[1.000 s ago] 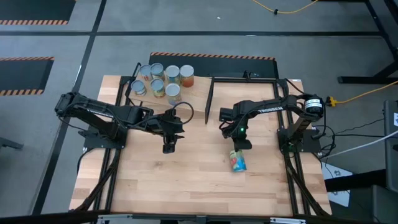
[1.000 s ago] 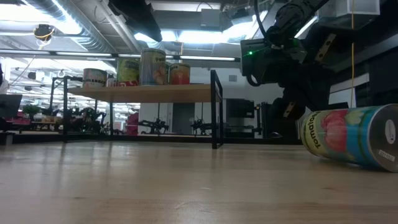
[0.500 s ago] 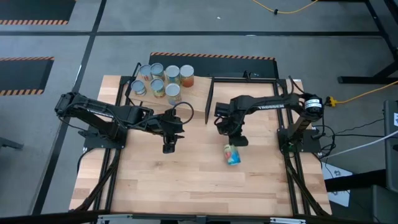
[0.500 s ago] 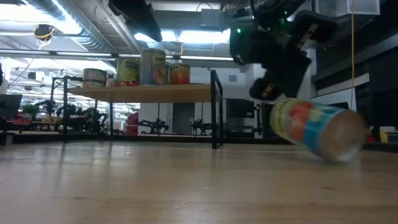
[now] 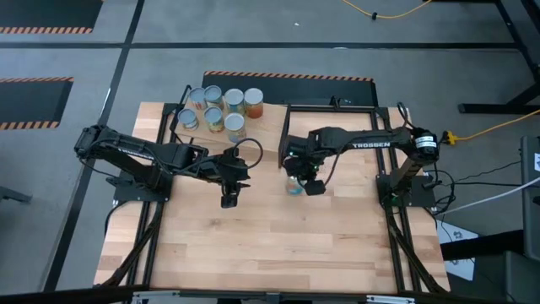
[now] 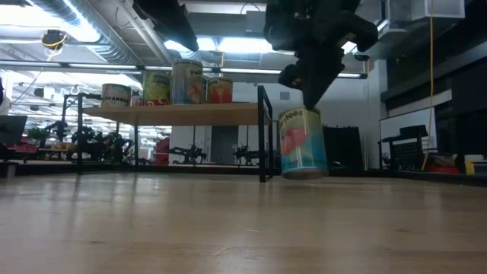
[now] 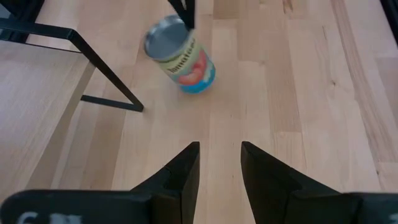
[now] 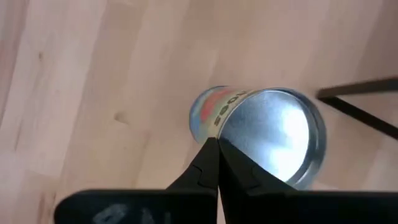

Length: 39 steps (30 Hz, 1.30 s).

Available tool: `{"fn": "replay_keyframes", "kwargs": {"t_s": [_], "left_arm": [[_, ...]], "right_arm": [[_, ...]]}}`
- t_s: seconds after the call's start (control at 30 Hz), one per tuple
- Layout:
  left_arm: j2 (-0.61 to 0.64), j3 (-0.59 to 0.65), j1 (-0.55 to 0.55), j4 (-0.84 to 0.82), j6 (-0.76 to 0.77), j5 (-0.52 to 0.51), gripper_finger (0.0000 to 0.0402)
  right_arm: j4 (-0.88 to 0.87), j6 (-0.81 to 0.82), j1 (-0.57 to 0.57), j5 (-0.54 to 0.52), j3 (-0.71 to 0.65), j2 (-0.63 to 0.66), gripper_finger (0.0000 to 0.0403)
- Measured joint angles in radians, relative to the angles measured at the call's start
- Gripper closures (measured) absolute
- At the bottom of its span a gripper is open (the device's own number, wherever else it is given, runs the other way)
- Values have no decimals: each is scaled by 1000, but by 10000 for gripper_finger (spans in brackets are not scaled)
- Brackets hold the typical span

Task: Pick and place cans onto a shelf
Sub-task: Put the canned tomatoes on the shelf

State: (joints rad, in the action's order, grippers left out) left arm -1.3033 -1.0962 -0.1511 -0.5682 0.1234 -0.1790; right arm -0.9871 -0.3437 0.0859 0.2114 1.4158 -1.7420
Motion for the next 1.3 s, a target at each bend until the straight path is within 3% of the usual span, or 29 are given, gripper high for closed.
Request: {"fn": "replay_keyframes", "kwargs": {"t_s": [0.2, 0.37, 0.77, 1.3], "left_arm": [[0, 0, 0, 0, 0, 0, 292], [0, 0, 0, 0, 0, 0, 292], [0, 0, 0, 0, 0, 0, 292], [0, 0, 0, 0, 1, 1, 292]], "right_arm": [[45, 3, -53, -12, -49, 0, 403], [51, 9, -86, -88, -50, 0, 403], [52, 24, -97, -87, -50, 0, 374], [53, 54, -97, -85, -50, 0, 371]]}}
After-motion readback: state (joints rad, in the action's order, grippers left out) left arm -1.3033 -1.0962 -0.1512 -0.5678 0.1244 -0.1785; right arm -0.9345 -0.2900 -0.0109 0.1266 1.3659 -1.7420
